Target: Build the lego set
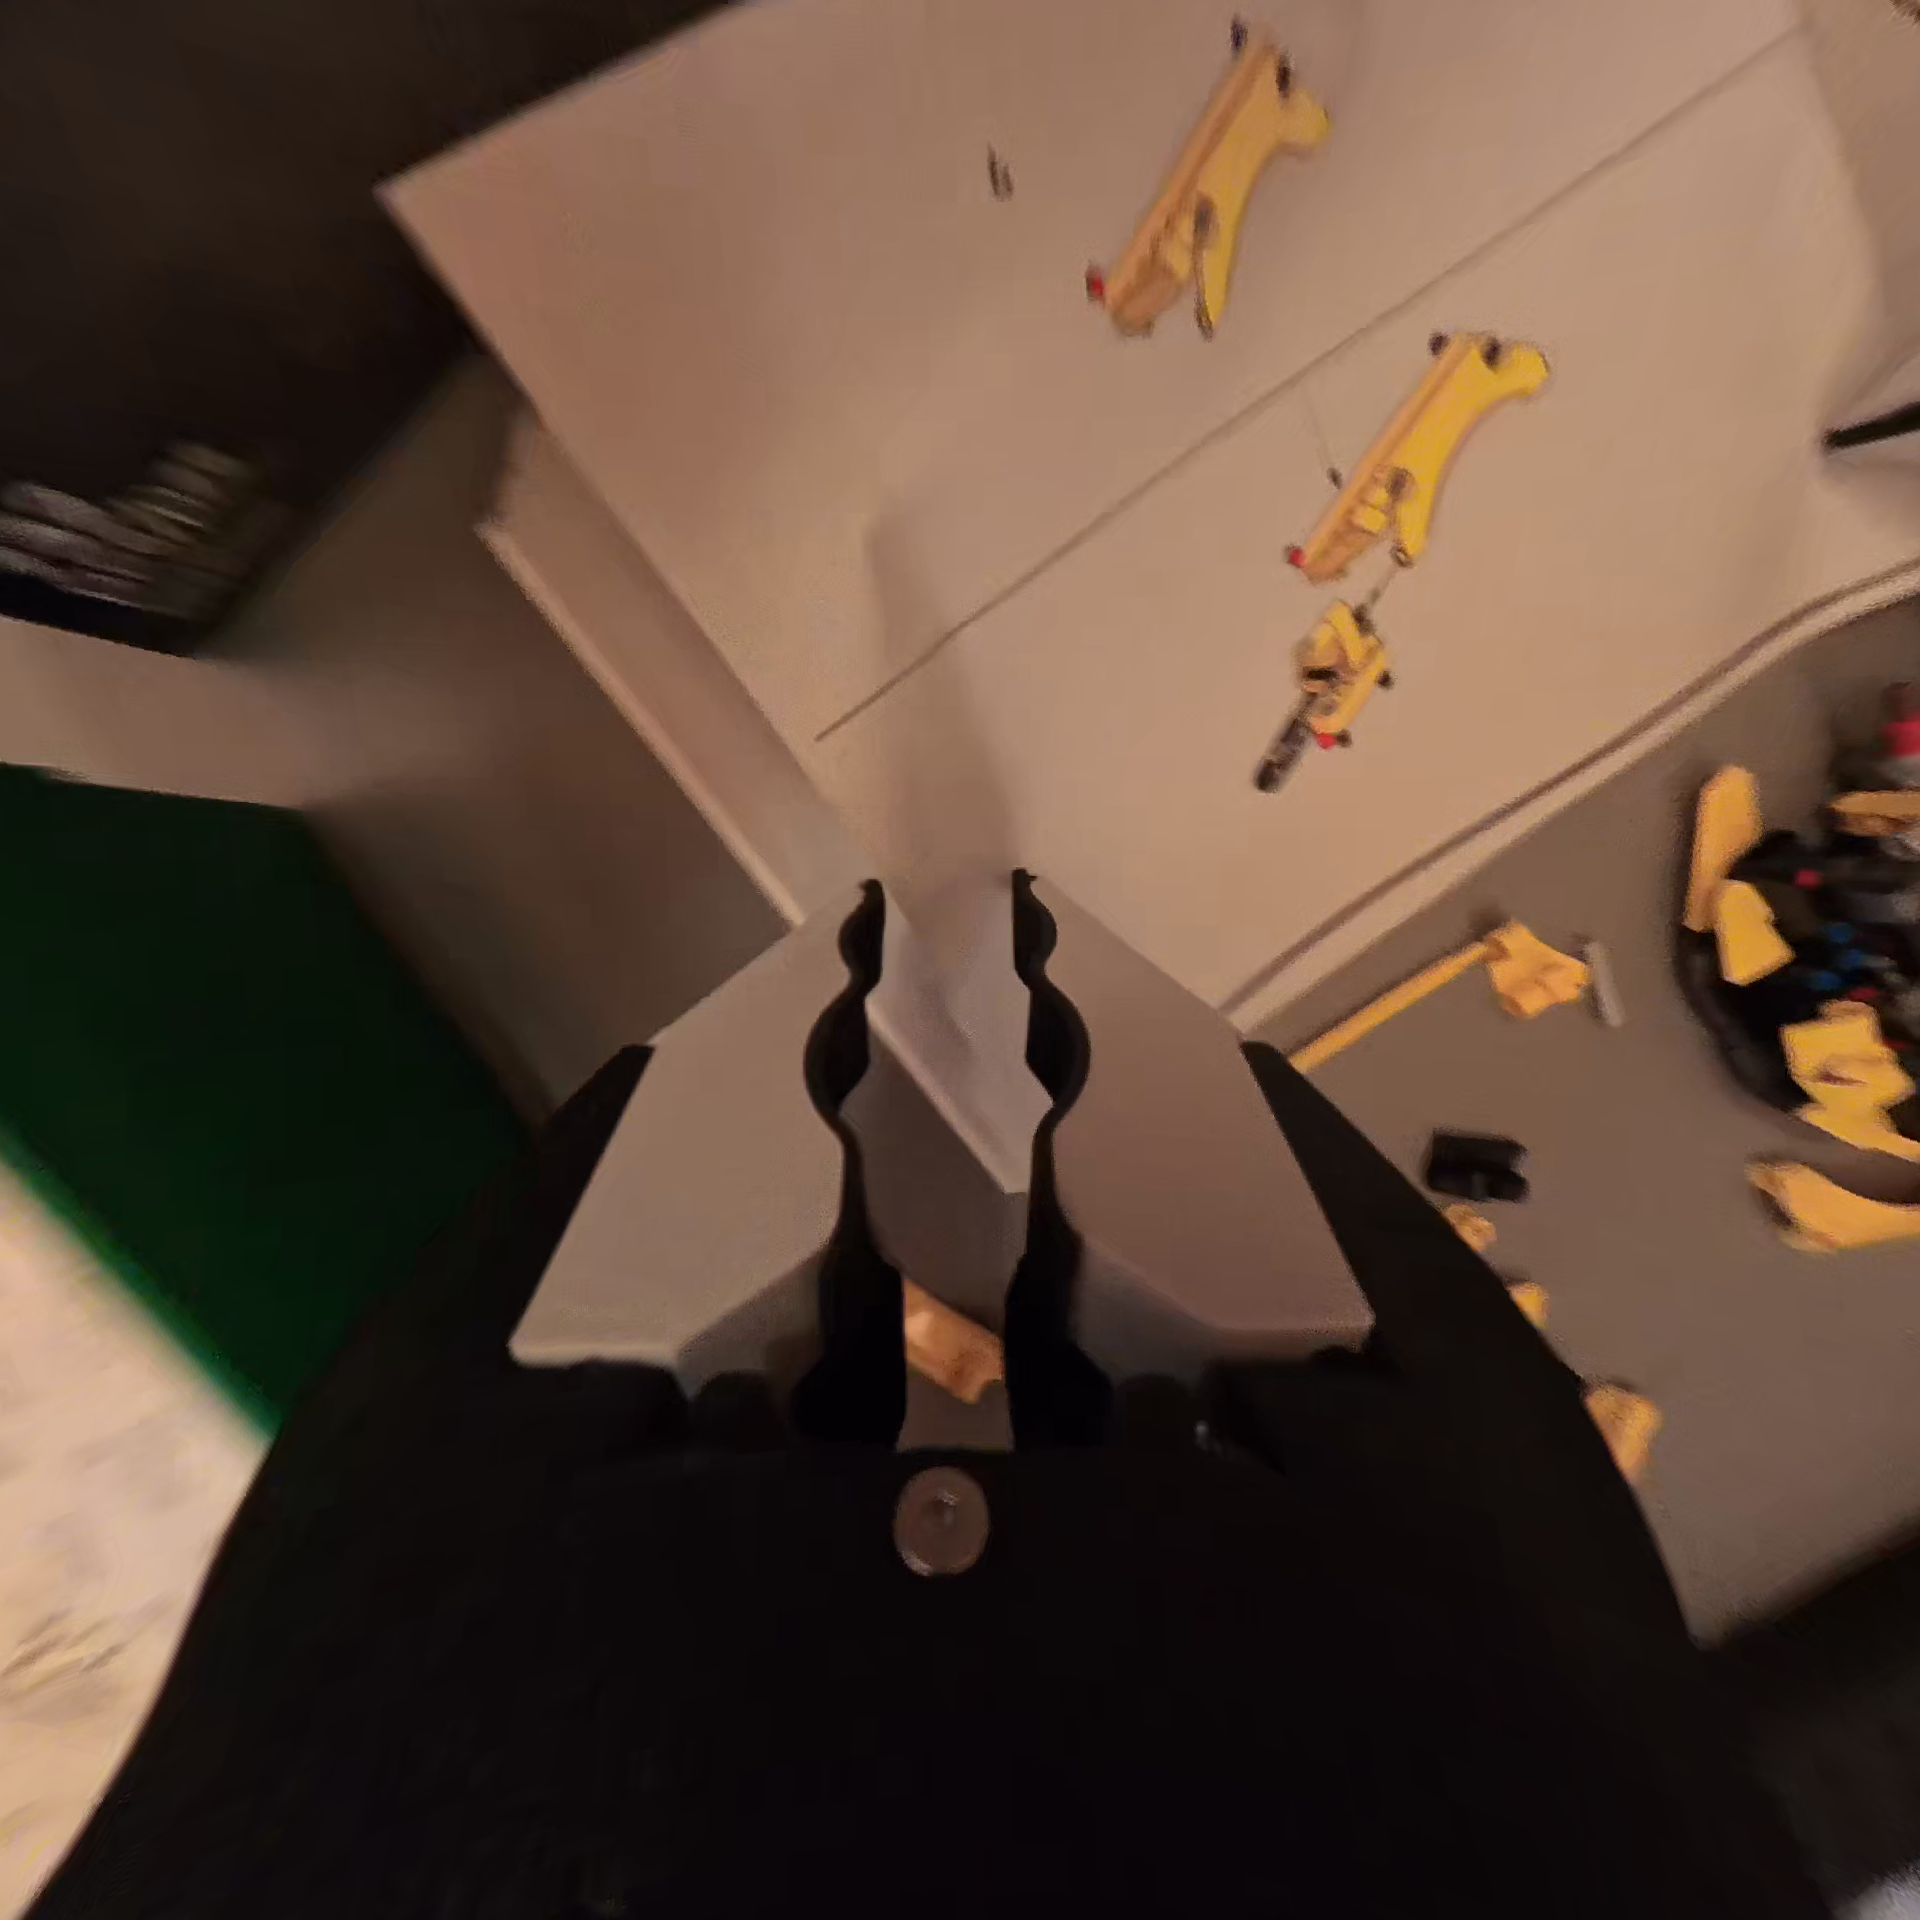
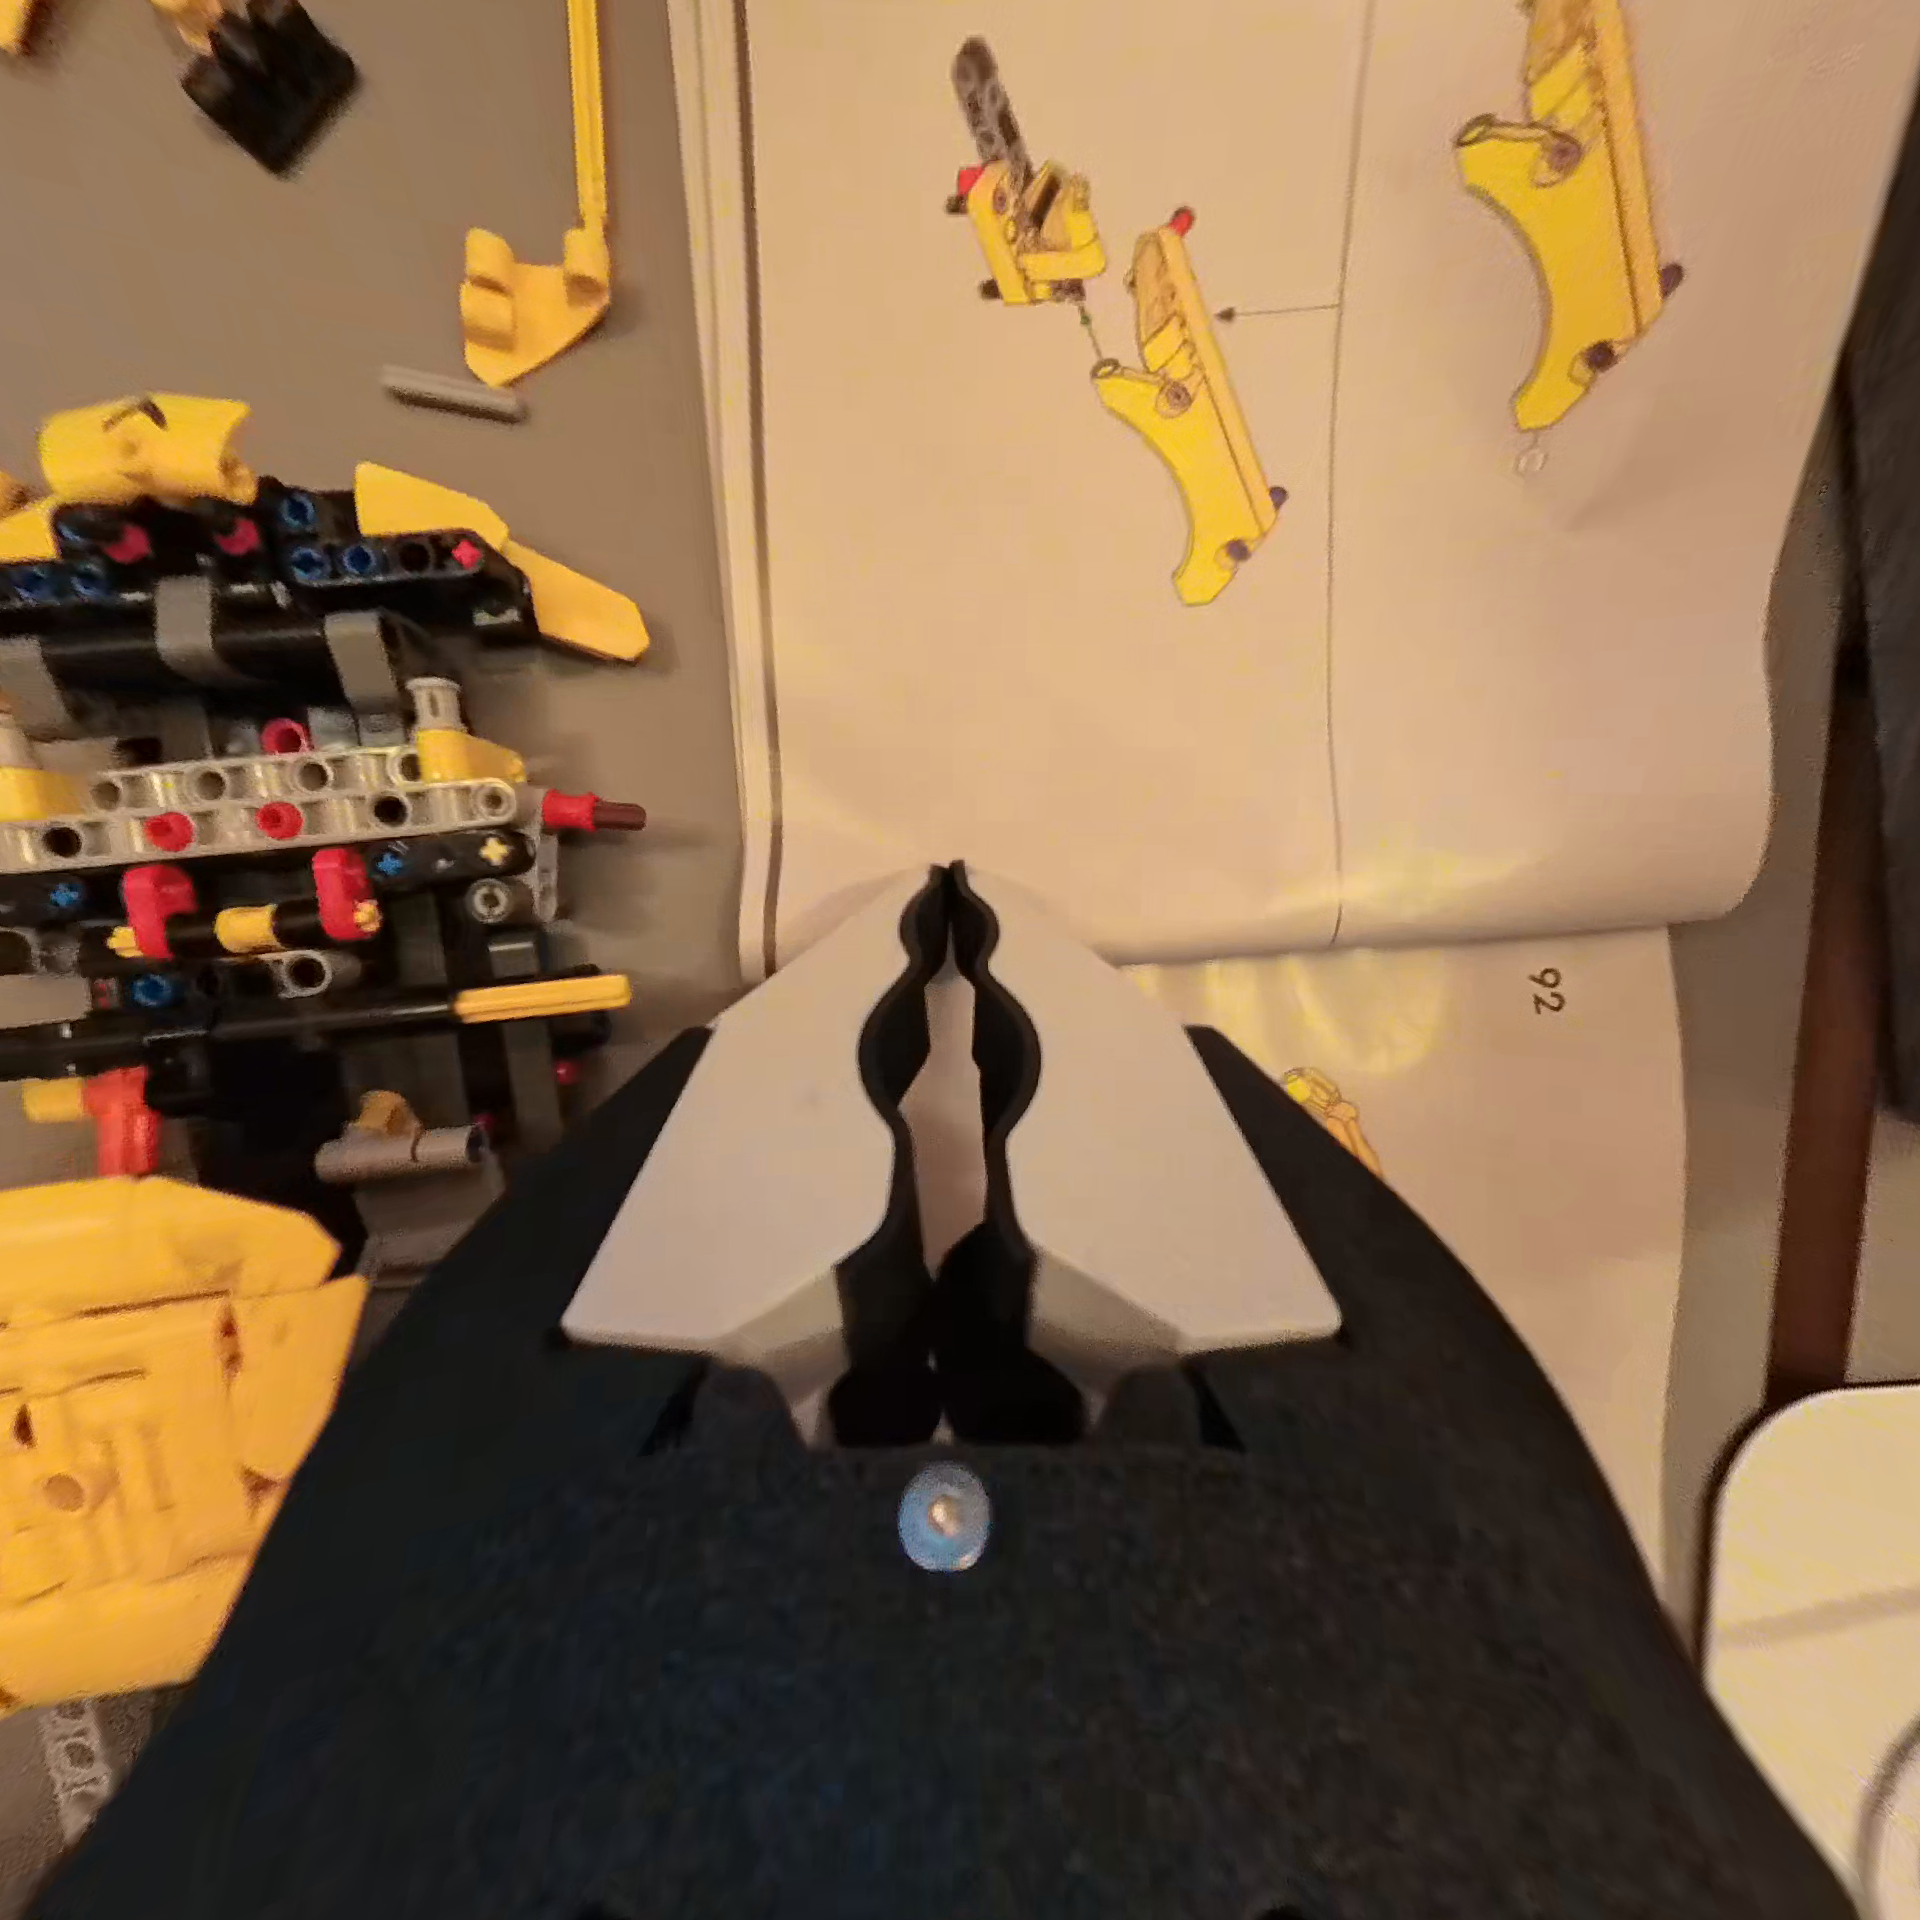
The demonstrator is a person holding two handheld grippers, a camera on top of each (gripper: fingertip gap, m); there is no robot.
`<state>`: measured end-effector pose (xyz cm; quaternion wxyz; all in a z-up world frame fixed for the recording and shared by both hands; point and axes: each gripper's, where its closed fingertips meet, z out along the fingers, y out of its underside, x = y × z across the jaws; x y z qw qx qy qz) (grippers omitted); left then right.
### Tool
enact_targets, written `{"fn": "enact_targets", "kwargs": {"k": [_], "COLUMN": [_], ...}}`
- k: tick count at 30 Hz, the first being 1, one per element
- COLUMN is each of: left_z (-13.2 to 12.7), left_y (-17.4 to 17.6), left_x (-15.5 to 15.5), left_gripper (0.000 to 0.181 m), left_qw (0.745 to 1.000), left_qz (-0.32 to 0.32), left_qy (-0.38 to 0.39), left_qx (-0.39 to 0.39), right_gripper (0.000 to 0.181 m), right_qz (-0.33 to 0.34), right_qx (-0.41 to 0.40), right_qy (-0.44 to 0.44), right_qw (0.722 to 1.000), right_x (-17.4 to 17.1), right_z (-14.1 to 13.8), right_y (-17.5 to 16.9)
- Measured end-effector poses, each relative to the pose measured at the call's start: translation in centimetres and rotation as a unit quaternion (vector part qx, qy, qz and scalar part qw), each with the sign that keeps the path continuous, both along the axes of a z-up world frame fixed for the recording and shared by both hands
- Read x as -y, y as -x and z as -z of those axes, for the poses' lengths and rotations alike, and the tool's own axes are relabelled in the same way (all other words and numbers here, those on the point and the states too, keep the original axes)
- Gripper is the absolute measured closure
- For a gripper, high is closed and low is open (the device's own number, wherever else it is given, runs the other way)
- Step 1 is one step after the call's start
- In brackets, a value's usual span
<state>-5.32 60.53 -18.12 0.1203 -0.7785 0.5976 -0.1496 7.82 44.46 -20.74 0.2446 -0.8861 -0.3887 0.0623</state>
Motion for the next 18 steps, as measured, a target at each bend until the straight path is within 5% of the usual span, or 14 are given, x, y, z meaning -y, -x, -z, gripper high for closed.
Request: {"fn": "enact_targets", "kwargs": {"k": [5, 9, 12, 15, 18], "left_z": [-6.7, -1.7, 2.1, 3.1, 3.1], "left_y": [-2.2, -5.6, -5.3, -4.4, -4.0], "left_x": [-1.1, 2.3, 2.6, 2.7, 3.0], "left_gripper": [0.157, 0.181, 0.181, 0.181, 0.181], "left_qw": [0.972, 0.987, 0.994, 0.993, 0.994], "left_qz": [-0.017, 0.008, 0.003, -0.003, -0.008], "left_qy": [-0.204, -0.106, -0.072, -0.086, -0.079], "left_qx": [0.112, 0.118, 0.077, 0.075, 0.078], "right_gripper": [0.181, 0.181, 0.181, 0.179, 0.181], "right_qz": [0.012, 0.003, 0.012, 0.015, 0.091], "right_qx": [-0.01, -0.018, -0.073, -0.155, -0.134], "right_qy": [0.029, 0.034, 0.059, 0.023, -0.081], "right_qw": [0.999, 0.999, 0.996, 0.988, 0.983], "right_x": [0.1, 0.0, 0.0, -1.6, -6.1], "right_z": [0.2, 0.4, -0.7, -4.0, -4.7], "right_y": [0.1, 0.4, 0.5, -0.4, -5.3]}}
